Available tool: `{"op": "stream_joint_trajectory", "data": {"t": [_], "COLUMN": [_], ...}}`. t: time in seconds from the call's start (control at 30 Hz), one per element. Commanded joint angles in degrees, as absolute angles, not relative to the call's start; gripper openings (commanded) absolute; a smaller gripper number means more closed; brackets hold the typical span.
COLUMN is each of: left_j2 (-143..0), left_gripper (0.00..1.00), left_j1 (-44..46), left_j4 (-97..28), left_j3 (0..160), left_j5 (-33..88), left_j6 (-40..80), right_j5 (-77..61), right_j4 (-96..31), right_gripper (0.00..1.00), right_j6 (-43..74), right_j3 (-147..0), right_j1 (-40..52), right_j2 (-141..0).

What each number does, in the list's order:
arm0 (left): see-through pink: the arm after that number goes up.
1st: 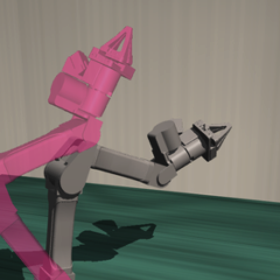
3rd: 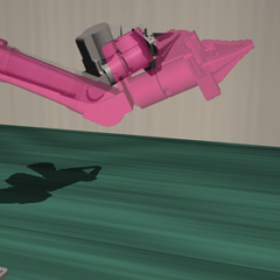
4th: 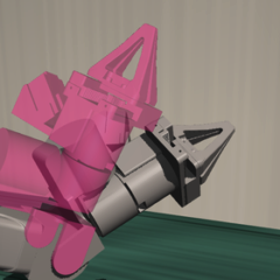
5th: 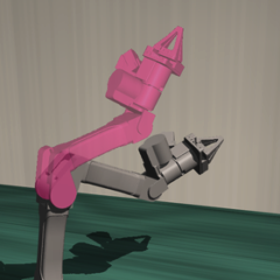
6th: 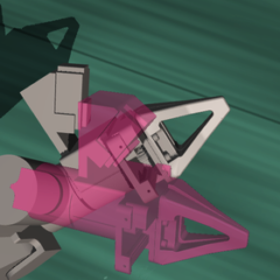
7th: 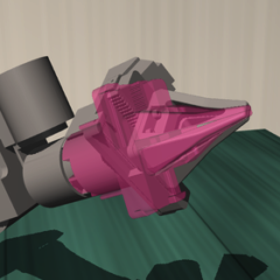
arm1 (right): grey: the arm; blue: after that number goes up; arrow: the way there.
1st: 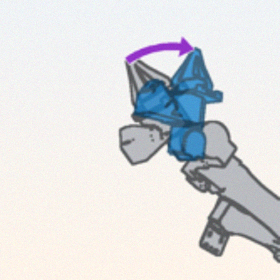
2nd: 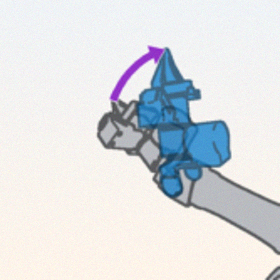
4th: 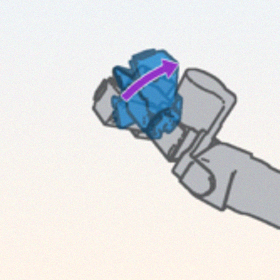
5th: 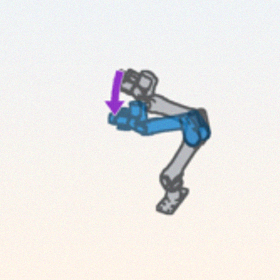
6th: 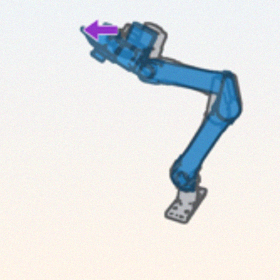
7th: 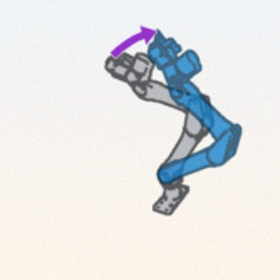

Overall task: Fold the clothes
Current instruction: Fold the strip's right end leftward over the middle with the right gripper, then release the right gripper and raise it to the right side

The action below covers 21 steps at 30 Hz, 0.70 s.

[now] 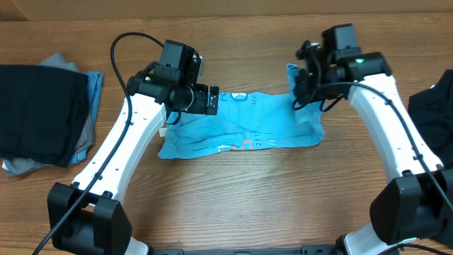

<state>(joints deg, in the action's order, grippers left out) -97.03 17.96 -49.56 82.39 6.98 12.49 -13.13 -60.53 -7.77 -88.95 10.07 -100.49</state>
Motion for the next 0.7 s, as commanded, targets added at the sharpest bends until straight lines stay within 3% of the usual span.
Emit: {"op": "stream_joint_trajectory", "data": {"t": [0.0, 0.67], "left_j2": [-97.3, -97.3], "left_gripper": [1.0, 1.0], "left_j1": [18.0, 18.0], "left_j4": [-49.5, -49.5], "left_j3": [82.2, 82.2], "left_j5": [6.4, 6.4], "left_j6": [13.1, 13.1], "right_j5": [-13.5, -13.8], "right_j4": [-60.1, -56.7], "right_gripper": [0.04, 0.06], "right_j6": [-5.3, -2.7], "right_j3": [-90.1, -90.1], "right_j1": [13.3, 22.6], "right_j2": [-100.7, -111.3]}}
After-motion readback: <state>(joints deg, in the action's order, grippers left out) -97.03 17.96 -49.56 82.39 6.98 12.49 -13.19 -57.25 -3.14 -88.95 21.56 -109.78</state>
